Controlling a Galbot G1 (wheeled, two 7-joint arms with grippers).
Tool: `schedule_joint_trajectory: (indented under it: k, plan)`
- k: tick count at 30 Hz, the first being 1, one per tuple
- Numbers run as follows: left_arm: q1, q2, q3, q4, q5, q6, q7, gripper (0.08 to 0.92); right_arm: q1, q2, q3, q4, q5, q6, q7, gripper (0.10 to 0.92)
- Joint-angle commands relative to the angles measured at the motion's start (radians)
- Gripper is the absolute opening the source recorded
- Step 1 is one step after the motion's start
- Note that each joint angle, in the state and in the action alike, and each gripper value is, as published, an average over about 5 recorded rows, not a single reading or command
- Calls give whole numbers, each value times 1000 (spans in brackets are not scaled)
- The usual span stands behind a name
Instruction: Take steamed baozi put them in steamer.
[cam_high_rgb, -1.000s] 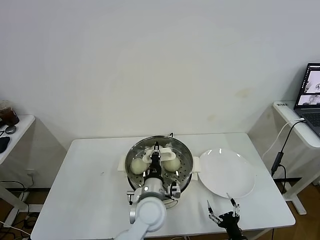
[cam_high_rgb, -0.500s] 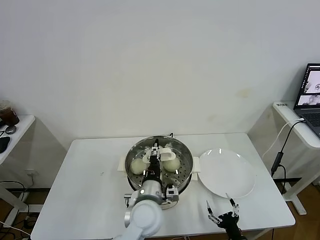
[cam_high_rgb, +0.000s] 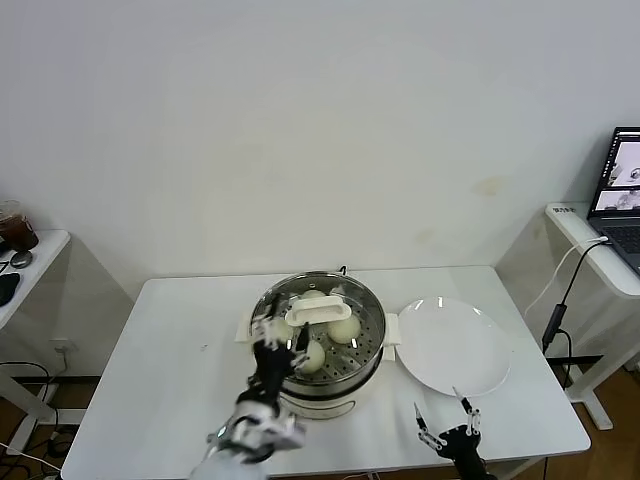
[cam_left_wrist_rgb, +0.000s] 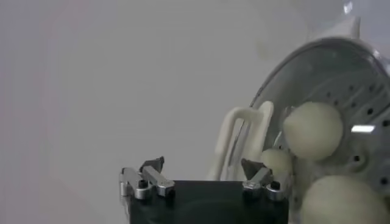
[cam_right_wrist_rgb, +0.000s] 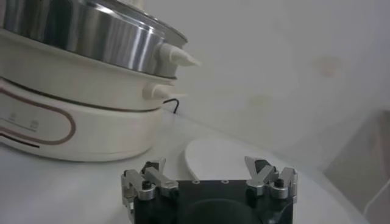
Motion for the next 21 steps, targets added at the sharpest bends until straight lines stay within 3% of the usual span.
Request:
schedule_joint_trajectory:
  k: [1, 5, 9, 21]
  plan:
    - [581, 17, -388, -177, -850, -421, -202, 823, -25, -10, -15, 30, 96, -30, -16, 823]
    - [611, 15, -442, -116, -1174, -394, -161, 823, -70, -41, -50, 92, 273, -116, -33, 823]
    - [581, 10, -437, -8, -1392, -345, -122, 823, -112, -77, -58, 144, 313, -171, -31, 823]
    - [571, -32, -374, 126, -1223, -519, -82, 823, -168, -136, -104, 173, 270, -170, 28, 823]
